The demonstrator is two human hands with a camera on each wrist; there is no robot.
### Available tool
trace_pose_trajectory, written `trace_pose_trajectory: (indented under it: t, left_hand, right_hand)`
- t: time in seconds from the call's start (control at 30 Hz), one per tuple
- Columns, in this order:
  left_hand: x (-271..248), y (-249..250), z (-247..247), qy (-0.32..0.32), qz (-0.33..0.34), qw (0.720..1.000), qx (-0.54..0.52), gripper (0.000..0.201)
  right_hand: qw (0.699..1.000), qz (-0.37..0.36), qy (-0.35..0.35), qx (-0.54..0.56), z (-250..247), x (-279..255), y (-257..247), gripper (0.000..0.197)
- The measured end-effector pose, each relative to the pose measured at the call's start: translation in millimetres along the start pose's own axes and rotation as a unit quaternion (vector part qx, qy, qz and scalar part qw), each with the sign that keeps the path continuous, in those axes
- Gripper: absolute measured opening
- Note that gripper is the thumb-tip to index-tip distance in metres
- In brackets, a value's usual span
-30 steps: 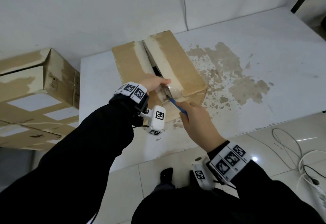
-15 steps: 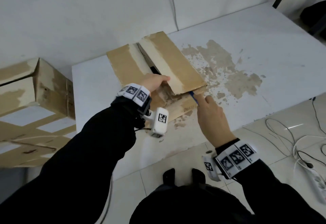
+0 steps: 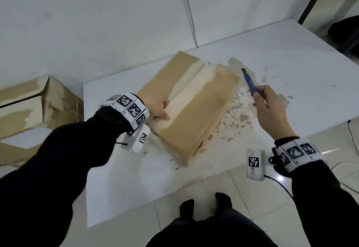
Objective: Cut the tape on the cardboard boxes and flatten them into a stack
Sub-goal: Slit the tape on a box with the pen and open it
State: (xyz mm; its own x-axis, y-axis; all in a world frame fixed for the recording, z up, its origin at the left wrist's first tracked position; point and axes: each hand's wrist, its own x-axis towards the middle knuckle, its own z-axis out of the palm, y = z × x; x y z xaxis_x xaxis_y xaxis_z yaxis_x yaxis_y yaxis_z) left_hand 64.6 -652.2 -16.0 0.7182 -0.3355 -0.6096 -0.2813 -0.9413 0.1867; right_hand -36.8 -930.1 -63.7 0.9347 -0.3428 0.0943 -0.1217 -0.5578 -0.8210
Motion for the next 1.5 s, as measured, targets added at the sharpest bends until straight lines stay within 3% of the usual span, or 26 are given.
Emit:
trace_pose_trajectory:
  t: [0.1,0.17,0.23,0.33,0.4,0.5,0.6,0.73,1.03,1.17,1.27,1.37,1.47,1.5]
  left_hand:
    - [-7,-8,-16,0.046,-0.055,0.99,0.12,0.028]
    - [-8,-14,-19,0.108,-0.098,0.975,0.17,0.034]
    - [-4,-16,-12,0.131,-0.112,0.969,0.179,0.054]
    - [1,9,13,0.101,-0.056,0.986,0.118,0.096]
    - [5,34,26,0.1,-0.018,0.99,0.101,0.099]
    - [13,49,30,0.124,-0.042,0.99,0.055,0.101]
    - [21,54,25,0.101,-0.071,0.992,0.03,0.108]
    - [26,62,16,0.075,-0.088,0.993,0.0,0.107]
    - [22,69,16,0.122,-0.093,0.988,0.034,0.098]
    - [21,73,14,0.143,-0.077,0.986,0.048,0.097]
    - [20,72,18,0.138,-0.072,0.987,0.049,0.096]
    - [21,74,17,0.154,-0.063,0.984,0.055,0.094]
    - [19,72,10,0.198,-0.051,0.978,0.038,0.093]
    - [18,70,9,0.211,-0.046,0.976,0.034,0.094]
  right_hand:
    - [0.994,0.061,-0.087,-0.018,6,31,4,0.025]
    - [0.975,0.125,-0.16,0.096,15,33,5,0.018]
    - [0.935,0.179,-0.203,0.23,24,22,0,0.01]
    - [0.886,0.213,-0.256,0.321,31,1,0,0.01]
    - [0.912,0.162,-0.277,0.255,32,-4,8,0.015]
    - [0.965,0.008,-0.259,0.047,27,18,25,0.015]
    - [0.96,-0.104,-0.258,-0.041,15,47,35,0.026]
    - [0.933,-0.181,-0.294,-0.1,3,71,33,0.031]
    - [0.902,-0.137,-0.408,-0.015,-4,99,29,0.021]
    - [0.908,-0.124,-0.399,0.003,-2,89,33,0.023]
    - [0.898,-0.086,-0.431,0.032,-9,87,37,0.023]
    - [0.902,-0.095,-0.422,0.016,-13,87,34,0.023]
    - [0.834,-0.139,-0.532,-0.043,-8,64,25,0.024]
    - [0.828,-0.148,-0.538,-0.051,-11,58,26,0.024]
